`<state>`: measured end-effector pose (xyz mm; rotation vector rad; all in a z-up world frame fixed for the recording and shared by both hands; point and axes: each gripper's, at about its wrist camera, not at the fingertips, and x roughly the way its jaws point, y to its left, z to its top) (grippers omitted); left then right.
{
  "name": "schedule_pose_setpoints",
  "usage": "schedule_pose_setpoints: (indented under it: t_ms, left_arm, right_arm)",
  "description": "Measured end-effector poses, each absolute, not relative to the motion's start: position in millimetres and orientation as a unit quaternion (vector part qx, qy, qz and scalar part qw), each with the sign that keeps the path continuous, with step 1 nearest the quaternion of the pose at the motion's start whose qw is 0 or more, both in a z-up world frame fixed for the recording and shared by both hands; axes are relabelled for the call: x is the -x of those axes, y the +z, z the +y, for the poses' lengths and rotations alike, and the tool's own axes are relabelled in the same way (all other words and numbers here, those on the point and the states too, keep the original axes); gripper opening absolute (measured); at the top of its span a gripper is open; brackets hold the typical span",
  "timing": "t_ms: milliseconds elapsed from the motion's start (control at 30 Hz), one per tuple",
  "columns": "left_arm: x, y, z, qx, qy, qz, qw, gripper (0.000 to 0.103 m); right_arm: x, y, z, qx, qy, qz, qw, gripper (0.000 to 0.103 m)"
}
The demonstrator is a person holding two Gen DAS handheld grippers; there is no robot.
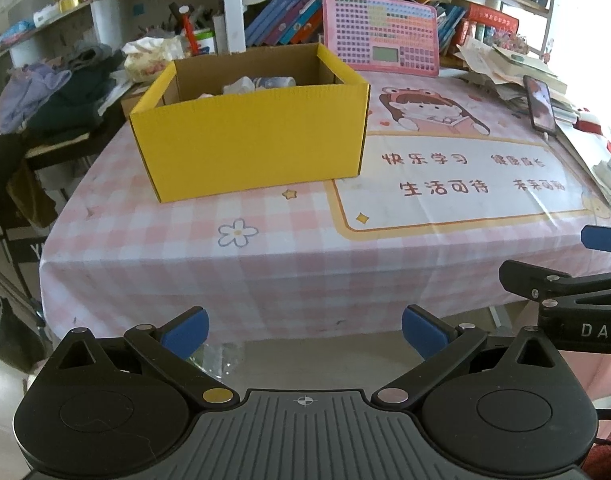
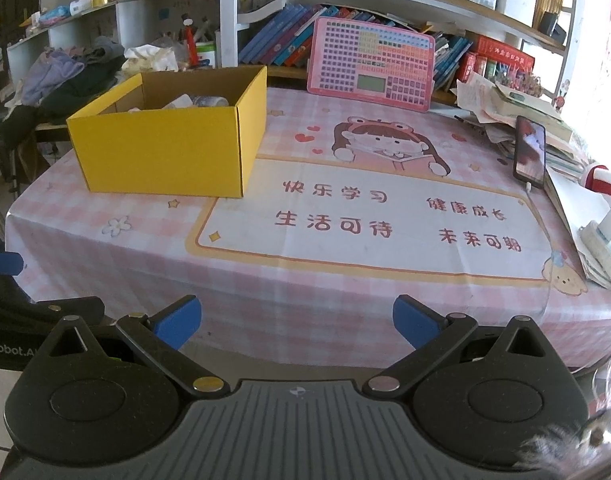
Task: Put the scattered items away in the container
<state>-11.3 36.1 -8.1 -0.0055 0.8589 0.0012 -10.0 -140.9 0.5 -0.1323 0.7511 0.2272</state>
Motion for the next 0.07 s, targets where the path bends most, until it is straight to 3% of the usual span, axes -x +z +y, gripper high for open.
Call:
schedule_pose_setpoints:
  t_ms: [67]
  left_arm:
    - [9.2,-9.4,36.1,0.007,0.001,0.419,0.908,0.103]
  right_arm:
    - [7.6,-1.3,-141.2,0.065,0.112,0.371,0.920,0.103]
